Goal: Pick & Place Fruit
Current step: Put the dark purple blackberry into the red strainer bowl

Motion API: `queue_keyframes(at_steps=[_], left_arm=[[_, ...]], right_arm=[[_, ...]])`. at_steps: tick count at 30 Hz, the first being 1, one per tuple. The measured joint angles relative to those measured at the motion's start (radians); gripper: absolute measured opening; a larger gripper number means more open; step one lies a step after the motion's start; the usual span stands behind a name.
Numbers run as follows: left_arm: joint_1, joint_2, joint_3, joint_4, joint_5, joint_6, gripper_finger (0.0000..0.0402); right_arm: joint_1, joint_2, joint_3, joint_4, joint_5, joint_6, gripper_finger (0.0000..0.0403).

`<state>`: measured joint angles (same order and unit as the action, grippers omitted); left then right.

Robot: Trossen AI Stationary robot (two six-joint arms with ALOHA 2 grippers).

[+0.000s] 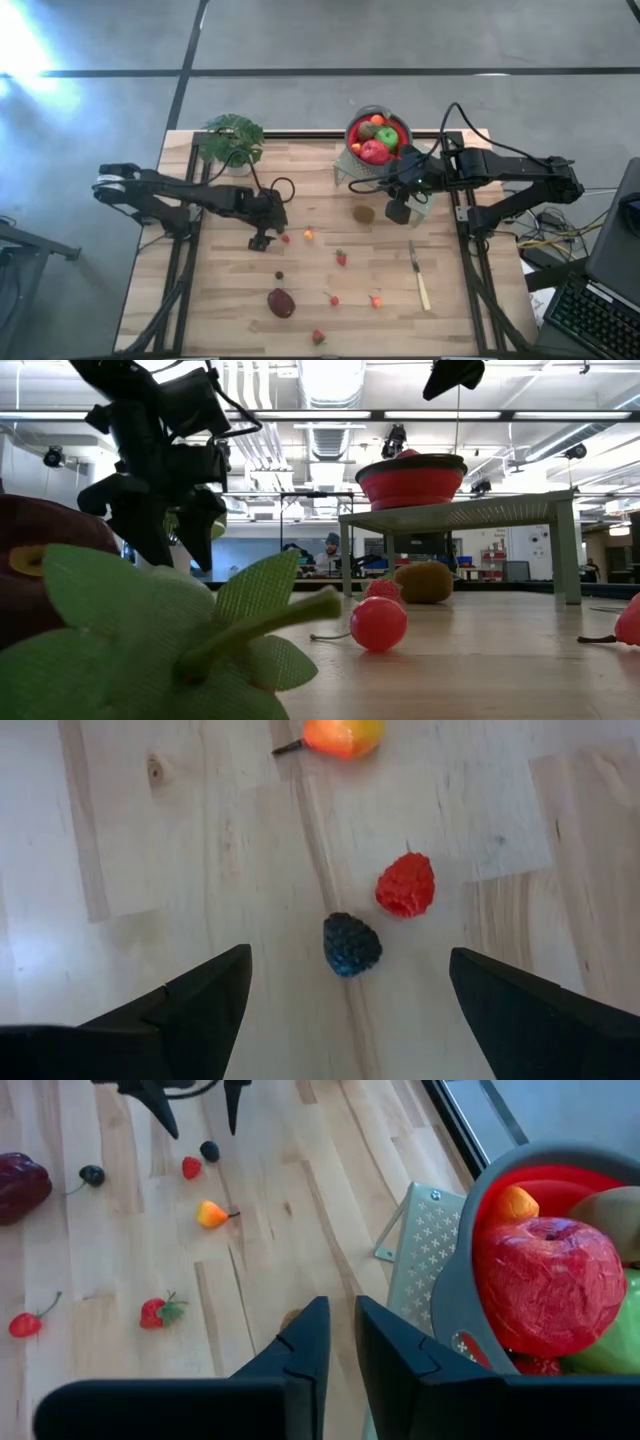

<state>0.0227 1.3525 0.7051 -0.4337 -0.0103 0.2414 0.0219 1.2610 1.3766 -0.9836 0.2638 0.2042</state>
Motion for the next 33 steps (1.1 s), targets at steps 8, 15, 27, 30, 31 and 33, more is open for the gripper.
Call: queue_keyframes(at_steps=[8,15,27,30,31,33], left_arm=[[0.001,0.004,-0.058,0.124,-0.001,-0.002,0.0344],[0.002,0.073,-0.068,0.173,-0.006,0.005,0.0344],[0.000,0.126,-0.062,0.191,0.008,0.007,0.0276],[0.000,0.126,-0.062,0.189,0.010,-0.005,0.0250],[0.000,0.126,-0.062,0.189,0.010,-0.005,0.0242],[0.000,0.127,-0.062,0.189,0.010,-0.006,0.0227]], right_arm=[[0.000,0.000,0.000,0.005,0.000,-0.006,0.0027],[0.000,0.000,0.000,0.028,0.000,-0.006,0.0032],[0.000,0.000,0.000,0.029,0.000,-0.005,0.0054],[0.000,0.000,0.000,0.030,0.002,-0.005,0.0056],[0.000,0.000,0.000,0.029,0.005,-0.005,0.0056],[0.000,0.000,0.000,0.030,0.005,-0.005,0.0053]])
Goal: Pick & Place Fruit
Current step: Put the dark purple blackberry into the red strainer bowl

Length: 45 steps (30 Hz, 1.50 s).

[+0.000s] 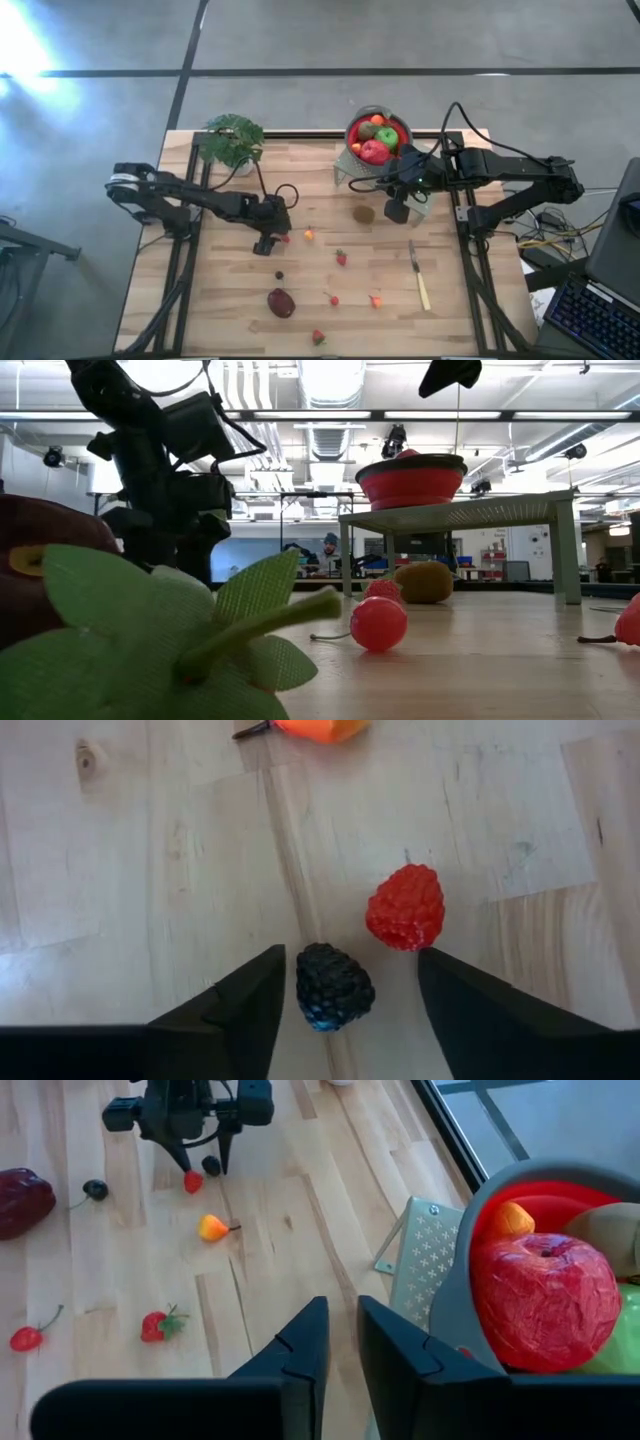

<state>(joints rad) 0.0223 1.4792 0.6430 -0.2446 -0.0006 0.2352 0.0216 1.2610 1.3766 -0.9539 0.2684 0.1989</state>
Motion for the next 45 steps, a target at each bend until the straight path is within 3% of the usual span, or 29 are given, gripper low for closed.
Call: queue_keyframes(at_steps=[12,20,26,37,45], left_arm=[[0.000,0.001,0.000,-0.014,-0.011,-0.031,0.0160],[0.001,-0.004,-0.001,-0.026,-0.018,-0.087,0.0116],[0.002,-0.024,-0.003,-0.054,-0.034,-0.139,0.0115],[0.003,-0.132,0.030,-0.071,-0.023,-0.236,0.0110],[0.017,-0.288,0.035,0.130,-0.017,-0.357,0.0117]], right_arm=[[0.000,0.000,0.000,-0.001,0.001,0.000,0.0027],[0.000,0.000,0.000,-0.002,0.003,-0.022,0.0043],[0.000,0.000,0.001,0.000,0.003,-0.043,0.0055],[0.061,0.000,0.003,0.163,0.003,-0.314,0.0041],[0.111,0.016,-0.002,0.252,0.020,-0.551,0.0016]])
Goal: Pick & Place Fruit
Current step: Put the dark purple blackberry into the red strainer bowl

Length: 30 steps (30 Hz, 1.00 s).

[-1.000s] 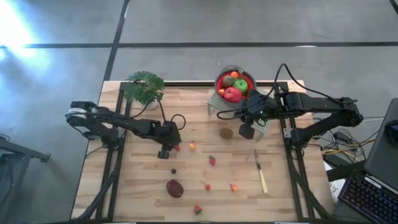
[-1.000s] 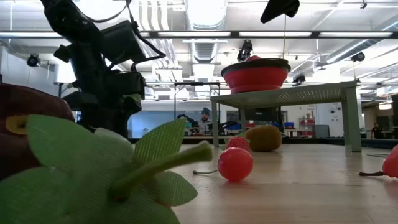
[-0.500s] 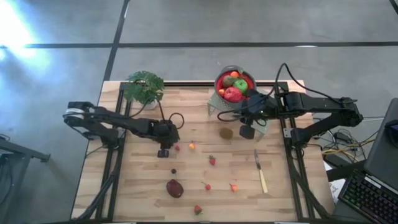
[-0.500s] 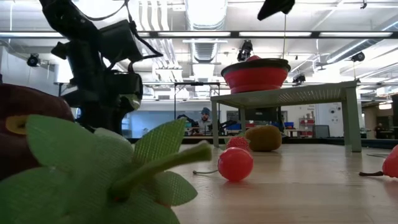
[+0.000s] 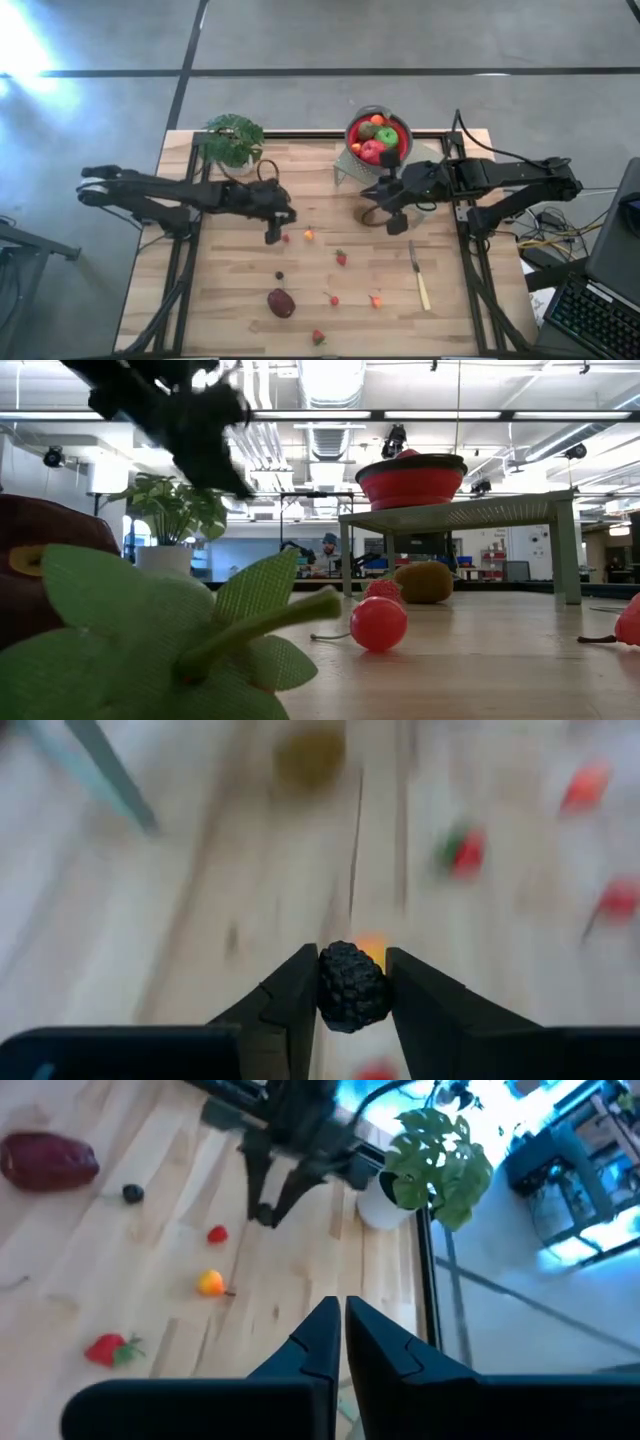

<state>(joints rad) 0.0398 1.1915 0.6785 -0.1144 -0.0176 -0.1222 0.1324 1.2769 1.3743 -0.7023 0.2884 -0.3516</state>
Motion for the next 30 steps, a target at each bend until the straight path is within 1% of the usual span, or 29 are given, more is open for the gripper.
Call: queue_keyframes(at_steps=[4,8,12,16,20,23,27,30], left_arm=[[0.009,-0.053,0.001,0.194,0.020,-0.070,0.0115],[0.013,-0.071,0.002,0.405,0.051,-0.126,0.0116],[0.014,-0.070,0.002,0.573,0.055,-0.216,0.0116],[0.015,-0.070,0.002,0.703,0.065,-0.244,0.0117],[0.019,-0.070,0.003,0.794,0.072,-0.246,0.0117],[0.028,-0.068,0.027,0.802,0.073,-0.236,0.0117],[0.035,-0.045,0.076,0.803,0.073,-0.214,0.0117],[0.035,-0.001,0.123,0.803,0.100,-0.185,0.0117]], right_arm=[[-0.001,0.024,-0.003,0.010,0.002,-0.087,0.0013],[0.001,0.065,0.000,0.046,0.002,-0.202,0.0029],[0.001,0.096,0.018,0.104,0.002,-0.300,0.0065],[0.001,0.118,0.038,0.203,0.001,-0.389,0.0114],[0.001,0.142,0.054,0.306,-0.001,-0.458,0.0162],[0.001,0.165,0.062,0.370,-0.001,-0.524,0.0194],[0.001,0.188,0.067,0.428,0.000,-0.591,0.0226],[0.001,0.204,0.080,0.467,0.011,-0.611,0.0243]])
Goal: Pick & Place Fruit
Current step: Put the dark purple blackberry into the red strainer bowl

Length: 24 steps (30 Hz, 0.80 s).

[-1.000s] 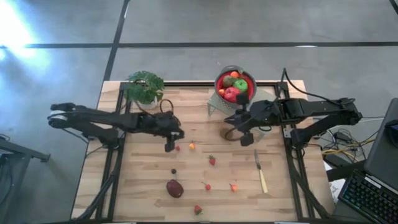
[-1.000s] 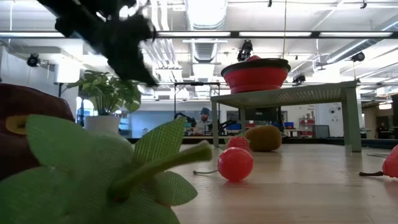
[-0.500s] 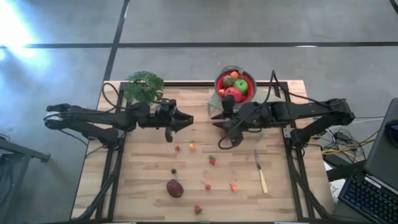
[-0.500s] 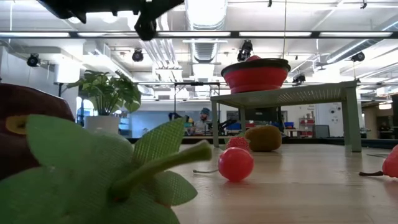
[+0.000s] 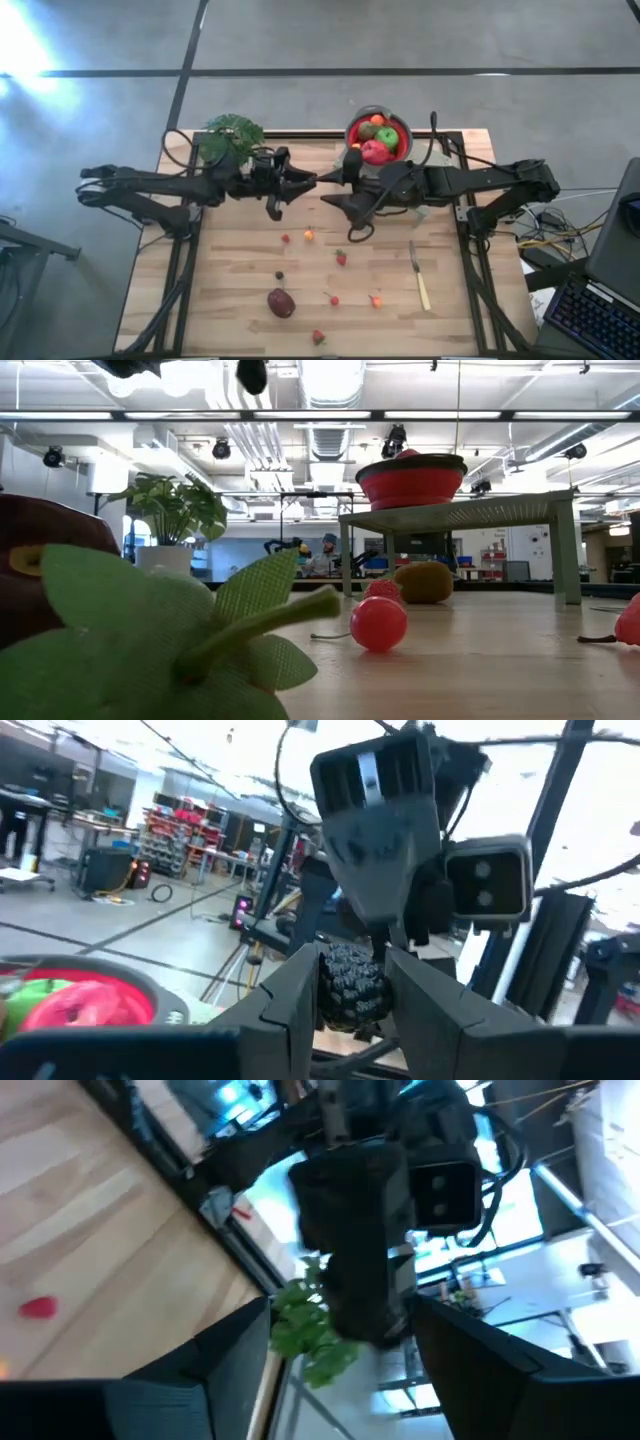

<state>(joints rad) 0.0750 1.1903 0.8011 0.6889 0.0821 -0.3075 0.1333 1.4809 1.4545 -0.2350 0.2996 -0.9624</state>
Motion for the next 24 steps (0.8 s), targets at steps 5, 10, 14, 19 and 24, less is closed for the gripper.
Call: queue_keyframes(at_steps=[5,10,14,19,24], left_arm=[[0.000,0.078,0.072,-0.001,0.061,0.019,0.0117],[0.004,0.119,0.127,-0.004,0.071,0.061,0.0117],[0.013,0.131,0.154,-0.005,0.085,0.073,0.0117],[0.018,0.122,0.153,-0.007,0.086,0.094,0.0117],[0.019,0.120,0.149,-0.005,0.085,0.088,0.0117]], right_arm=[[-0.001,0.009,0.009,0.007,0.068,-0.010,0.0262],[0.000,0.003,0.010,0.008,0.071,-0.011,0.0254],[0.000,-0.005,0.010,0.007,0.096,-0.014,0.0221],[0.000,-0.008,0.010,0.010,0.131,-0.017,0.0169],[-0.001,-0.013,0.010,0.008,0.131,-0.025,0.0118]])
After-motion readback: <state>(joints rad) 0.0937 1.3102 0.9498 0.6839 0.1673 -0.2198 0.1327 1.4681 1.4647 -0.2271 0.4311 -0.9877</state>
